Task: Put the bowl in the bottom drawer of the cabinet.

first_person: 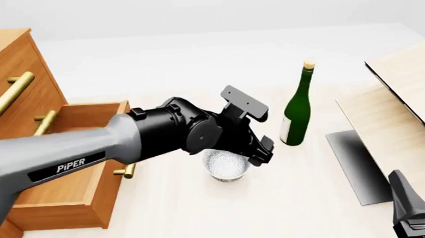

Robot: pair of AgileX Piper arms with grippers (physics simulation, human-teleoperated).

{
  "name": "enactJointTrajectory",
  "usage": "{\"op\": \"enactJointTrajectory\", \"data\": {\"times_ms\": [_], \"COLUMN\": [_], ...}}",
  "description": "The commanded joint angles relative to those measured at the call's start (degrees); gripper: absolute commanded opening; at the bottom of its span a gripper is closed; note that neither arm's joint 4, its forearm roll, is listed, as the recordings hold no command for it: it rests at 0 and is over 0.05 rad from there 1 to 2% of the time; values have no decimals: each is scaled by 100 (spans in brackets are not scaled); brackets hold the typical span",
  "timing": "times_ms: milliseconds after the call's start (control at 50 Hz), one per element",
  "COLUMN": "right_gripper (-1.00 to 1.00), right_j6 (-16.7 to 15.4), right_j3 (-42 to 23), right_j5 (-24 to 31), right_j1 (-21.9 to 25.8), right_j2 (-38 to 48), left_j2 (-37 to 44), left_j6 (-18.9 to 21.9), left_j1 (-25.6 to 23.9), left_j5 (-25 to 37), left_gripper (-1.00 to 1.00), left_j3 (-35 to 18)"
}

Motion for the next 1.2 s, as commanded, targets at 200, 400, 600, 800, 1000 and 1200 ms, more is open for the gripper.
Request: {"op": "enactJointTrajectory", "data": {"times_ms": [200,400,600,800,1000,1200], "right_gripper": [100,100,100,100,100,100], "right_j6": [0,0,1,1,1,-1], "right_j3": [0,0,0,0,0,0], "right_j5": [0,0,0,0,0,0], "right_j1": [1,0,0,0,0,2], "right_j2": [0,0,0,0,0,0], "left_j2": [363,544,761,837,923,1040], "left_j6": [-80,-133,-177,-243,-319,-397], "left_j1": [81,81,123,133,134,138], "left_j5": [-133,-180,-245,-220,-299,-452], "left_gripper": [100,100,100,100,100,100], "left_j3": [8,-65,-129,-179,-131,-43]}}
